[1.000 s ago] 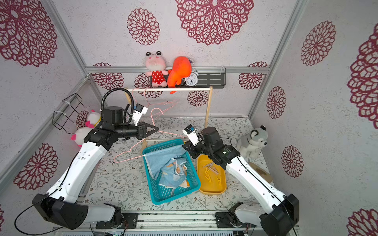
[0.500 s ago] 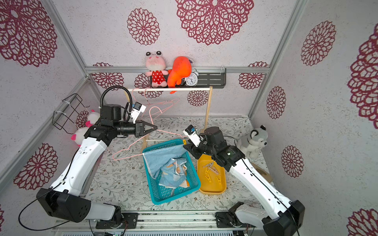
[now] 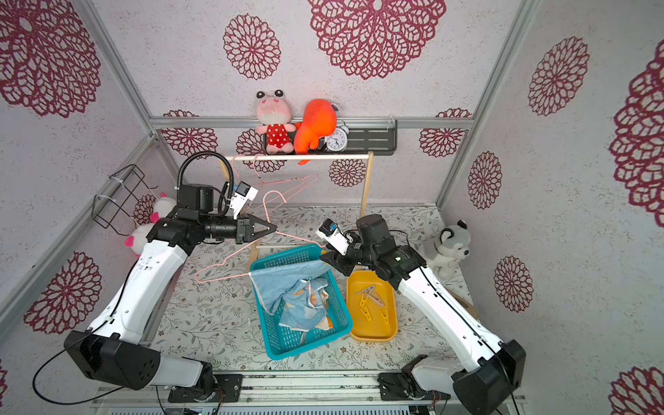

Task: Remove the clothespins securing towels to the hanger
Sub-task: Remove the clothespin from the hanger.

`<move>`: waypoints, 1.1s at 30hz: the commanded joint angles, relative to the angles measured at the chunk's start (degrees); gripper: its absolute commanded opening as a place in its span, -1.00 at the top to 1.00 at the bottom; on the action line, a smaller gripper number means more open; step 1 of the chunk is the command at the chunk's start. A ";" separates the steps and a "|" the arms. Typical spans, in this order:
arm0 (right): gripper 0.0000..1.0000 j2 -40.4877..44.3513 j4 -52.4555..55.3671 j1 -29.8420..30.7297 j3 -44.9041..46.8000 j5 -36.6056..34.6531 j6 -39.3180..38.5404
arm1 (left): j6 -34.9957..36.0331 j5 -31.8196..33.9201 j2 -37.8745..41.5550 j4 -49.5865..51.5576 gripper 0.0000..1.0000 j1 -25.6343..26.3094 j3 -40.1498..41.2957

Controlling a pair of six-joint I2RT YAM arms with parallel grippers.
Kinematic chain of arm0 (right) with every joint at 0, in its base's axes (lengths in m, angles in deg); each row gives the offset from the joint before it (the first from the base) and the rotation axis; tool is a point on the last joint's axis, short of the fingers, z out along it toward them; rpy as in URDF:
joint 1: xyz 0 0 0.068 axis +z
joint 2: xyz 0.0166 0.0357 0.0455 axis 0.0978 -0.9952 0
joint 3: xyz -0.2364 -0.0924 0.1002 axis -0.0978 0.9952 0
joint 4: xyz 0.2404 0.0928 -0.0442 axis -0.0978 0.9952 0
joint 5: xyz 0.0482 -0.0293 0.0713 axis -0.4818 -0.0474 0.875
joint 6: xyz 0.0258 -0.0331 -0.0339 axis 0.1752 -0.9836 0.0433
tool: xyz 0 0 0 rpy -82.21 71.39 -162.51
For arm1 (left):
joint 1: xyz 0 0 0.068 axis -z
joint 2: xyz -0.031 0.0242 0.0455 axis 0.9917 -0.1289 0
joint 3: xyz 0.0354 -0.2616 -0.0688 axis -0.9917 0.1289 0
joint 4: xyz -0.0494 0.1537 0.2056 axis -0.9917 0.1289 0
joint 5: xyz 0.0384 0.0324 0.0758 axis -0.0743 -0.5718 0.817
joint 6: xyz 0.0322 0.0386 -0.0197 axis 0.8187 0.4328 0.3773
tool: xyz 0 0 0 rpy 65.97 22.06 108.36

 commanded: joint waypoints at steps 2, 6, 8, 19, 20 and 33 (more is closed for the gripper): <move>0.17 -0.99 0.82 -0.93 -1.58 3.41 -1.57 | 1.29 -2.39 0.19 0.31 1.00 -0.21 -1.60; 0.17 -1.87 0.89 -1.31 -1.83 5.20 -1.96 | 1.24 -2.62 0.39 0.32 1.00 -0.21 -1.60; 0.17 -2.16 0.93 -1.38 -2.05 6.36 -2.42 | 1.22 -2.84 0.30 0.28 1.00 -0.26 -1.64; 0.31 -4.00 1.45 -1.39 -4.11 8.66 -4.48 | 1.42 -3.28 -0.27 0.49 1.00 -0.21 -1.59; 0.34 -4.08 1.39 -1.39 -4.23 8.75 -4.51 | 1.46 -3.20 -0.29 0.50 1.00 -0.21 -1.58; 0.56 -4.38 0.32 -1.73 -2.54 11.03 -4.03 | 1.59 -3.20 -0.34 0.77 1.00 -0.29 -1.74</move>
